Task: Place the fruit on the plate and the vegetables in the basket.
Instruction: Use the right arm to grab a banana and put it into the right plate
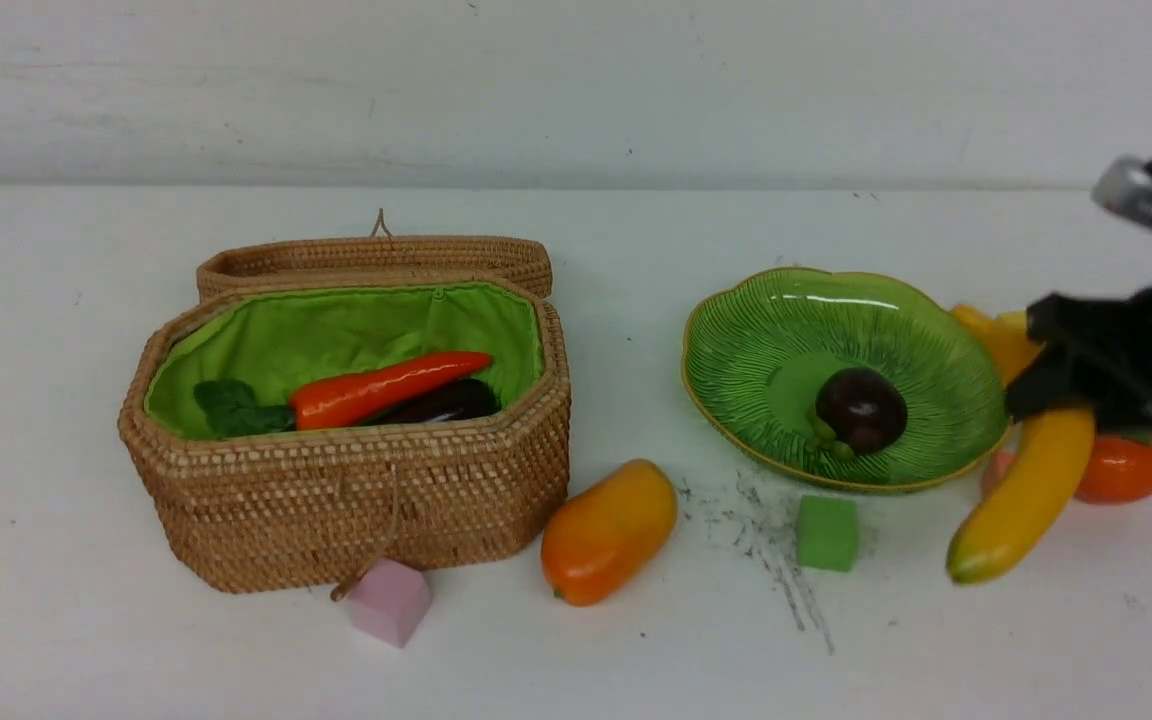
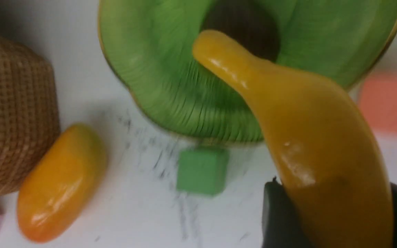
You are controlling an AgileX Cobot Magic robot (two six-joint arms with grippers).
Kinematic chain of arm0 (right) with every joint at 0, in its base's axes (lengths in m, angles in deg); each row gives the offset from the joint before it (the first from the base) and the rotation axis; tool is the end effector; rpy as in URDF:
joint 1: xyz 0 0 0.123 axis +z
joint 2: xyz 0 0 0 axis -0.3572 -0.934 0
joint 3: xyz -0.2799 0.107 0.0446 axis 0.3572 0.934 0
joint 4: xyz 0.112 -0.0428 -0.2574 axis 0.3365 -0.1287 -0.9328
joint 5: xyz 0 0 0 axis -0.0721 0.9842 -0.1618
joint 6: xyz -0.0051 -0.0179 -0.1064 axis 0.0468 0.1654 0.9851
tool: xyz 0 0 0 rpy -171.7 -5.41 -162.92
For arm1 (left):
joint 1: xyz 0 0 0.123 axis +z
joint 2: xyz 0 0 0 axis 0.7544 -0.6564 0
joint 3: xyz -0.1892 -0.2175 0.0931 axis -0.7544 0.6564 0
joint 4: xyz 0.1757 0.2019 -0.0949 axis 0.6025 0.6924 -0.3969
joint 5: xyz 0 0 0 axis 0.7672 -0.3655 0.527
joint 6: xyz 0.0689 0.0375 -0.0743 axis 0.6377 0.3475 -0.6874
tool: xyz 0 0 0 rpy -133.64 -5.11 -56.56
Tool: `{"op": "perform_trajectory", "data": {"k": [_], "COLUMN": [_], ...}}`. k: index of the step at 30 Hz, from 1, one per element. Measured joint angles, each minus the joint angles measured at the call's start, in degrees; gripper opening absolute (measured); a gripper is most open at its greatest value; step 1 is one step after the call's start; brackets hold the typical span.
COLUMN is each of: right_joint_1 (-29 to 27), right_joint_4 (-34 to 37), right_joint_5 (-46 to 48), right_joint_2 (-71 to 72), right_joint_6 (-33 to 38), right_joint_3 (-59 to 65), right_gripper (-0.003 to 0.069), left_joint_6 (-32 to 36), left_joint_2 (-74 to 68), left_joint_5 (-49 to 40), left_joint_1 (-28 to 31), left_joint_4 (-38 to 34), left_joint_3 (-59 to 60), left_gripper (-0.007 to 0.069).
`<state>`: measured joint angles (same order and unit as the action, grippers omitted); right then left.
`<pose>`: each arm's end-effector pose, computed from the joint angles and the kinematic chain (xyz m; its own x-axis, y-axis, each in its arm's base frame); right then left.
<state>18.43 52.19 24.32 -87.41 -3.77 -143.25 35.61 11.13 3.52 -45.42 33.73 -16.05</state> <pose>0.3685 0.0178 0.2932 -0.8463 0.1745 -0.5033 -0.0075 0.9408 0.3389 0.0828 0.0041 0.1616 -0.2945 -0.2965 -0.9085 -0.1409 0.9537 -0.2656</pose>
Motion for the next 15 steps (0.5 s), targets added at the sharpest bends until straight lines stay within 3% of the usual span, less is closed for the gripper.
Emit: {"op": "perform_trajectory", "data": {"k": [4, 7, 15], "right_joint_1": [0.0, 0.0, 0.3], "right_joint_4": [-11.6, -16.1, -16.8], "right_joint_5": [5.3, 8.5, 8.9], "right_joint_2": [-5.1, -10.4, -24.4], "right_joint_6": [-2.6, -3.4, -3.1], "right_joint_3": [-13.9, -22.6, -38.0], "right_gripper": [0.034, 0.034, 0.034], "left_joint_6": [0.0, 0.0, 0.0], "left_joint_2": [0.0, 0.0, 0.0], "left_joint_5": [0.0, 0.0, 0.0], "left_joint_1": [0.0, 0.0, 0.0], "left_joint_4": [0.0, 0.0, 0.0], "left_joint_3": [0.0, 0.0, 0.0], "left_gripper": [0.013, 0.013, 0.0133]}}
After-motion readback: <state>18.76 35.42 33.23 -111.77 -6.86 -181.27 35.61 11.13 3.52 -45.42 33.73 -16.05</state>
